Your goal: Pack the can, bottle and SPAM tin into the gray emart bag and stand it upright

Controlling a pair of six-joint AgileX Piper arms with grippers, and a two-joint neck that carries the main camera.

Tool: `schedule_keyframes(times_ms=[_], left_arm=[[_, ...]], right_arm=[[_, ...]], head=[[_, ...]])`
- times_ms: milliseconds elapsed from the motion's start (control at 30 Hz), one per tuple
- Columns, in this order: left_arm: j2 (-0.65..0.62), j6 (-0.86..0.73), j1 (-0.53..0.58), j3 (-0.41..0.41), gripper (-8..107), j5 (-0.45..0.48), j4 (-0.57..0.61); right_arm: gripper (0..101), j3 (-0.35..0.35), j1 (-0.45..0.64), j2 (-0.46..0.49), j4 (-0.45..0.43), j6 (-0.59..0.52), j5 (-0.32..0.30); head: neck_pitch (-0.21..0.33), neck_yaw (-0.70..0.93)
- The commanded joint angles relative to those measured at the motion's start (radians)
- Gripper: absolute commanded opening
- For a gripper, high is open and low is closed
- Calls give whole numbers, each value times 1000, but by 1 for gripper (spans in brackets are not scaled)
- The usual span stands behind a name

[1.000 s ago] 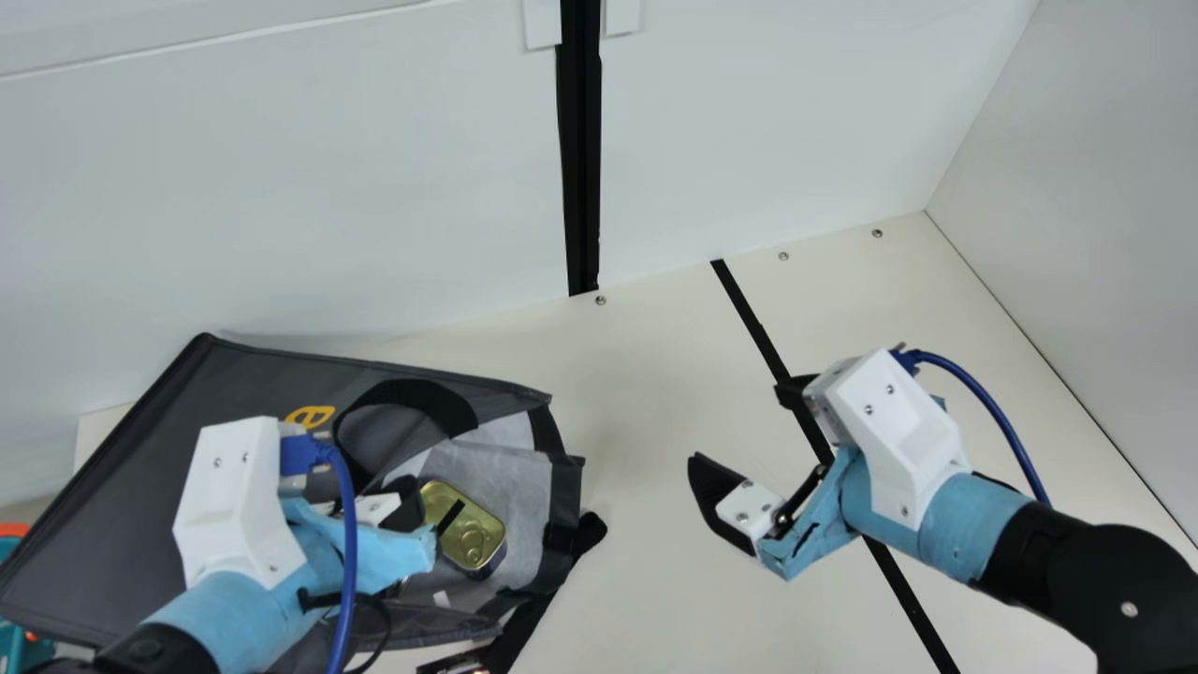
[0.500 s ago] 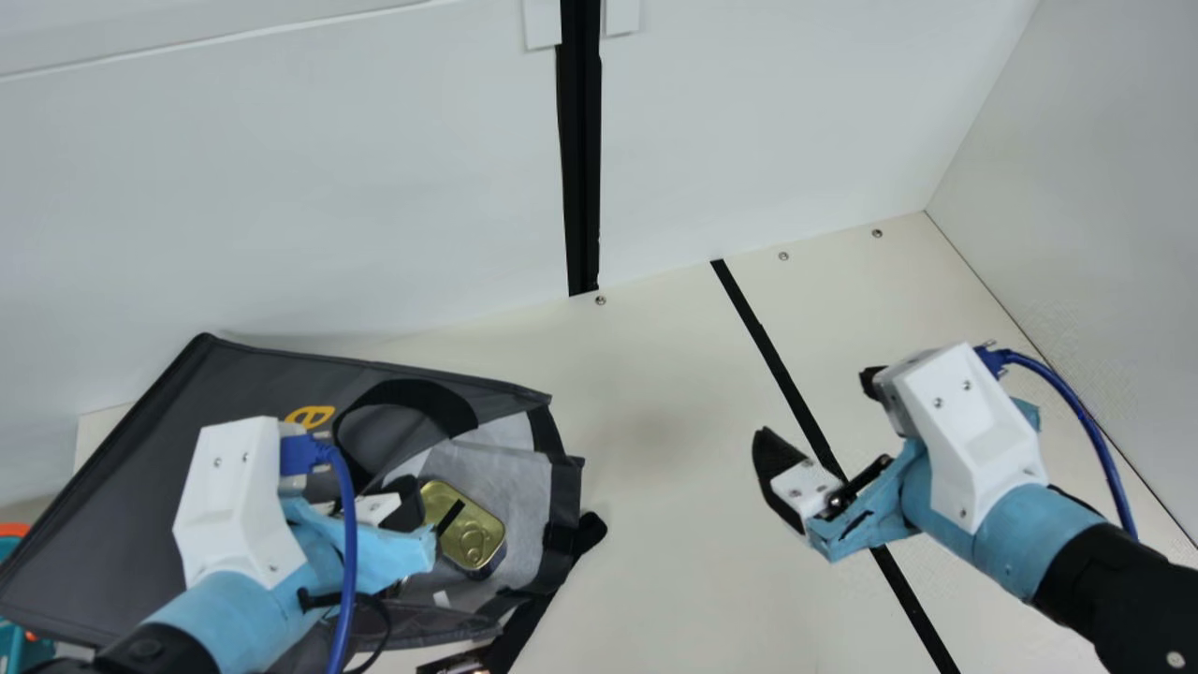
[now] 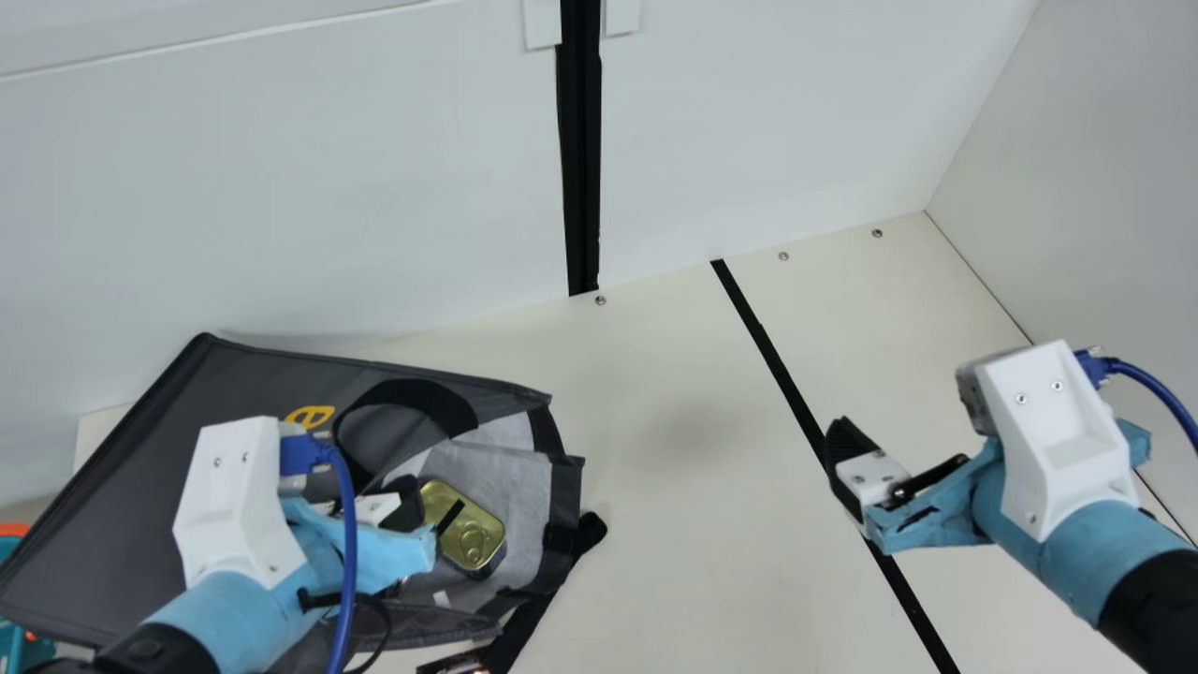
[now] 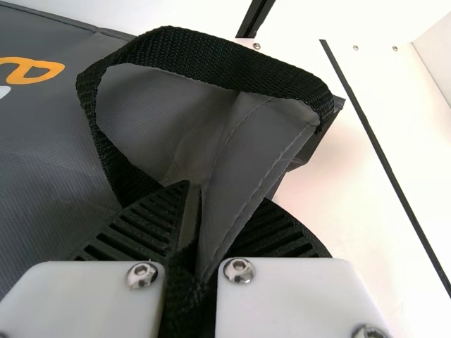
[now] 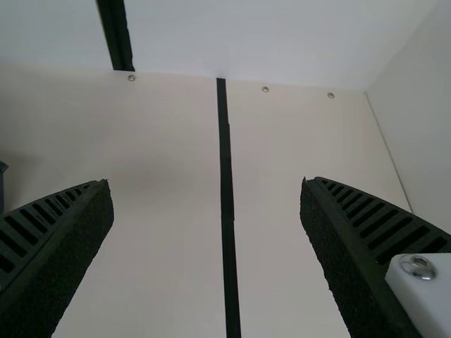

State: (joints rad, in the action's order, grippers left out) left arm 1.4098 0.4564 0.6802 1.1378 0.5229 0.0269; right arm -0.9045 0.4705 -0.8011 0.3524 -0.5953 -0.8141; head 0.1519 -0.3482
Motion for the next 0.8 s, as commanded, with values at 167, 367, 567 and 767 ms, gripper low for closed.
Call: schedule_keyframes(times_ms=[167,367,567,767], left_arm=[[0,0,0,0,-8,0,0],[0,0,0,0,-8,0,0],[0,0,0,0,-8,0,0],[0,0,0,0,-8,0,0]], right_arm=[[95,-41,30,19,-103,113,-65],[95,-86,60,34,-160,188,-128],[95,-140,84,44,-205,255,-199],[95,-193,97,56,-242,317,-274]], head=[[23,-1],[23,-1],[23,-1],[23,-1]])
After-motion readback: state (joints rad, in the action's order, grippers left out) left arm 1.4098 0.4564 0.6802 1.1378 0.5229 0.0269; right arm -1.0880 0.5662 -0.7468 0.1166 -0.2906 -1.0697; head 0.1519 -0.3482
